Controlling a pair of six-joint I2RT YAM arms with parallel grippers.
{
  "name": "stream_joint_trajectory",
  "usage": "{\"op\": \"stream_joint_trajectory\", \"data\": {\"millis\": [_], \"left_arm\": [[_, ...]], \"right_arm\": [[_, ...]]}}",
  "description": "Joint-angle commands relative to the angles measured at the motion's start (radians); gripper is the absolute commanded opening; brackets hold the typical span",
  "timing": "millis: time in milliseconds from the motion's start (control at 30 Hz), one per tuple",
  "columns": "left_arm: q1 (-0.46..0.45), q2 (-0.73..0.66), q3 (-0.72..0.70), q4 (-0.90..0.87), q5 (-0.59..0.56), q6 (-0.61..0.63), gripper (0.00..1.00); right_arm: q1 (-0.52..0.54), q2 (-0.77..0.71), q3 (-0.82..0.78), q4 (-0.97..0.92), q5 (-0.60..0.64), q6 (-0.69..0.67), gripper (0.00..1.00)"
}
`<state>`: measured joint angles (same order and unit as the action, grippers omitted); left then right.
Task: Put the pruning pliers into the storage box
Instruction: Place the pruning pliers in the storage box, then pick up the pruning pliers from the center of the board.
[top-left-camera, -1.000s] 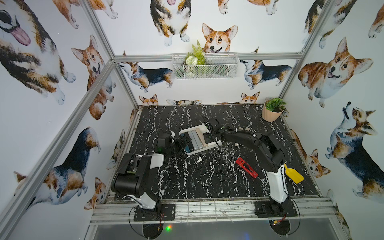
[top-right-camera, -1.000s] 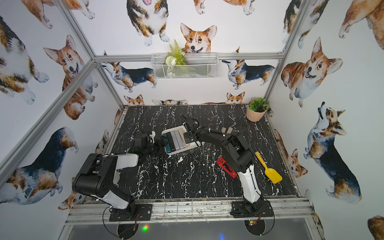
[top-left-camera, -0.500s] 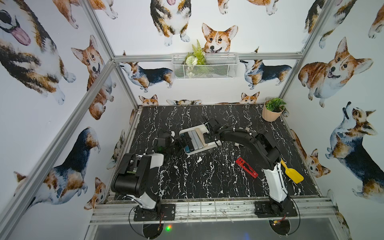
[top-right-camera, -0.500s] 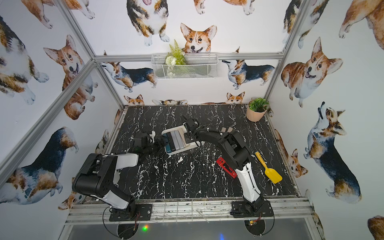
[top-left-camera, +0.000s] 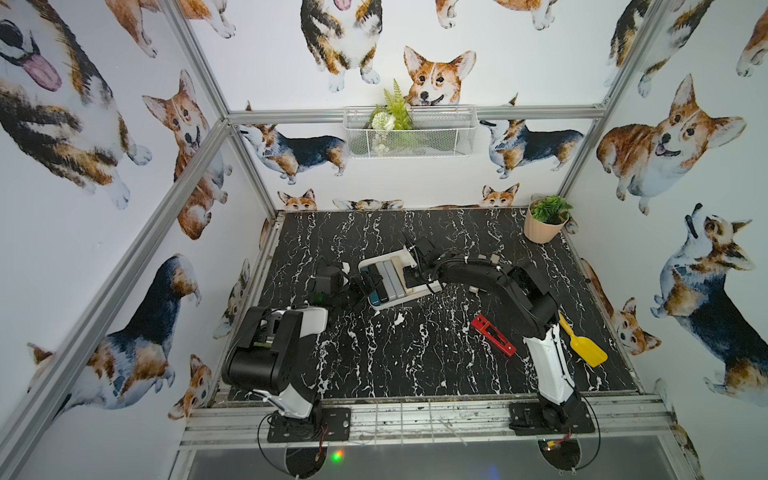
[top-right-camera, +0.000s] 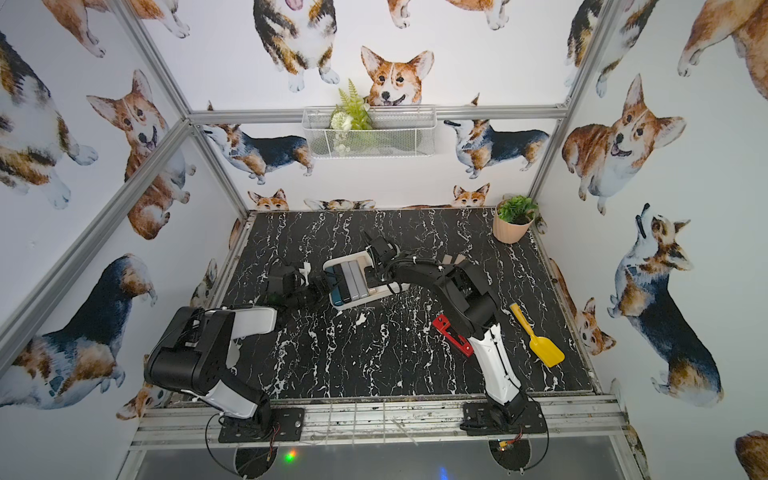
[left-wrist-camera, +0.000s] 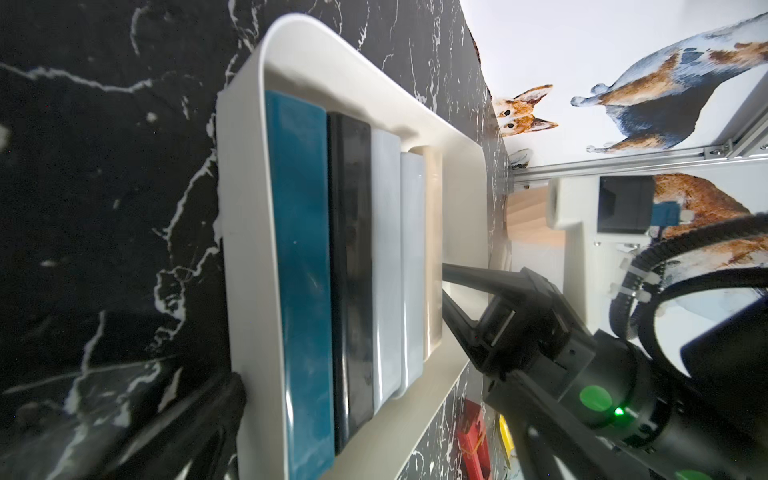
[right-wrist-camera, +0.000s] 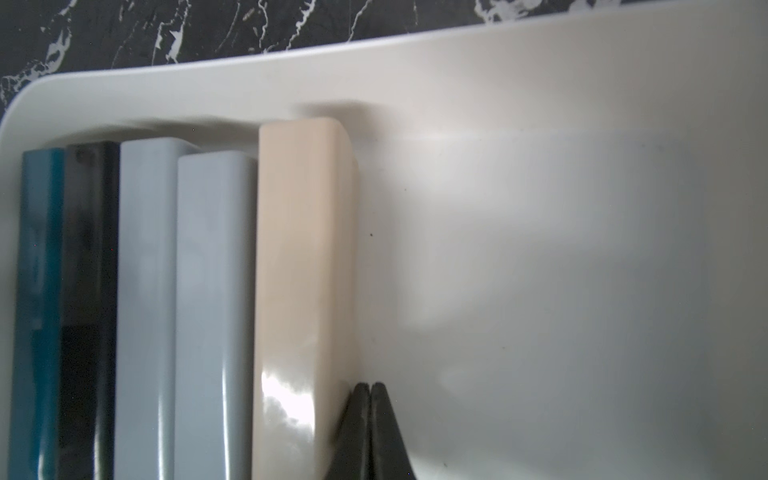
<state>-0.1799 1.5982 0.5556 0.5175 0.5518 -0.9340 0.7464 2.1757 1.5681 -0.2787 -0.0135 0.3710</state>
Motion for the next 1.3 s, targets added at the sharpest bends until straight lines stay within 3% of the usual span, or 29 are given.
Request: {"op": "stream_joint_trajectory", "data": {"millis": [0, 233, 400, 500, 633, 733, 900, 1133, 1267], "left_arm": [[0.000, -0.002, 0.004, 0.021, 0.018, -0.006, 1.00], [0.002, -0.006, 0.009, 0.014, 0.023, -0.003, 1.00], [0.002, -0.047, 0.047, -0.102, 0.009, 0.065, 1.00], [0.002, -0.082, 0.096, -0.231, -0.012, 0.120, 1.00], [0.001, -0.139, 0.187, -0.513, -0.120, 0.235, 1.00], [0.002, -0.171, 0.218, -0.631, -0.189, 0.283, 1.00], [0.003, -0.199, 0.197, -0.673, -0.208, 0.286, 1.00], [0.003, -0.216, 0.157, -0.687, -0.203, 0.282, 1.00], [0.003, -0.218, 0.141, -0.688, -0.195, 0.279, 1.00]], "right_arm": [[0.004, -0.003, -0.004, 0.033, -0.023, 0.019, 0.00], [0.001, -0.021, -0.006, -0.011, 0.036, -0.006, 0.00], [-0.029, -0.094, -0.053, -0.031, 0.064, -0.018, 0.00], [-0.049, -0.153, -0.082, -0.050, 0.085, -0.024, 0.00], [-0.078, -0.223, -0.117, -0.103, 0.143, -0.030, 0.00], [-0.107, -0.271, -0.152, -0.141, 0.194, -0.028, 0.13], [-0.169, -0.359, -0.254, -0.154, 0.221, 0.007, 0.38], [-0.246, -0.470, -0.364, -0.186, 0.276, 0.076, 0.53], [-0.258, -0.496, -0.399, -0.209, 0.298, 0.123, 0.55]]}}
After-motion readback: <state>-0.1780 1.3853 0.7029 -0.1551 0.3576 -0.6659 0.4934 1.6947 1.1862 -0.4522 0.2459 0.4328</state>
